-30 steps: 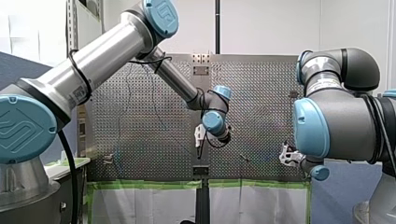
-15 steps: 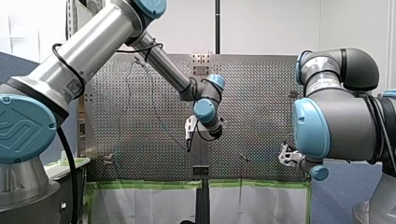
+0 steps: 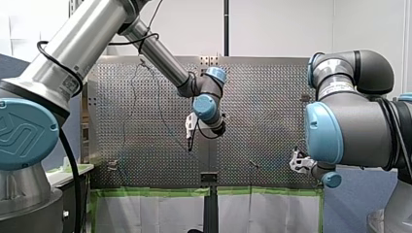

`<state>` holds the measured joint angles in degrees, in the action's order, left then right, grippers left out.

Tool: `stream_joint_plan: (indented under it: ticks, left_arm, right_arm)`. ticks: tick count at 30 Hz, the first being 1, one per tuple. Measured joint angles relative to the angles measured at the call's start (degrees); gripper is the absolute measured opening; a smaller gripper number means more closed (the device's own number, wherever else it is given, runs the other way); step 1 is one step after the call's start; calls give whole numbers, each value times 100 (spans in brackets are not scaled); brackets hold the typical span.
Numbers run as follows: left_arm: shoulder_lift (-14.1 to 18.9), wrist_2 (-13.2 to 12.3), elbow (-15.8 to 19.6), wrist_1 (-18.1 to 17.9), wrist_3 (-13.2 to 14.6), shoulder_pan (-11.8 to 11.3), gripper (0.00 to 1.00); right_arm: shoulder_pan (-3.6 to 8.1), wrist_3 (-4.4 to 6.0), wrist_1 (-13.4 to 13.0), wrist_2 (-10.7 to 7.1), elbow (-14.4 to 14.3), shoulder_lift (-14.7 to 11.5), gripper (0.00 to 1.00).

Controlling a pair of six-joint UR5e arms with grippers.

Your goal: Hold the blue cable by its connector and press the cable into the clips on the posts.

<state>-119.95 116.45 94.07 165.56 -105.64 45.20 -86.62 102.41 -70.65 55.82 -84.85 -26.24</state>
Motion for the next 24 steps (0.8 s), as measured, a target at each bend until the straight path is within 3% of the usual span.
stream_joint_plan:
  ticks: [12,24]
  left_arm:
    - [595,34,594,-596,-15,-30,100]
    - [1233,85,1233,-1231,11,-12,100]
  right_arm:
    - [15,-29,28,29,3,-7,0]
    - [120,-223,164,61,-26,-201,0]
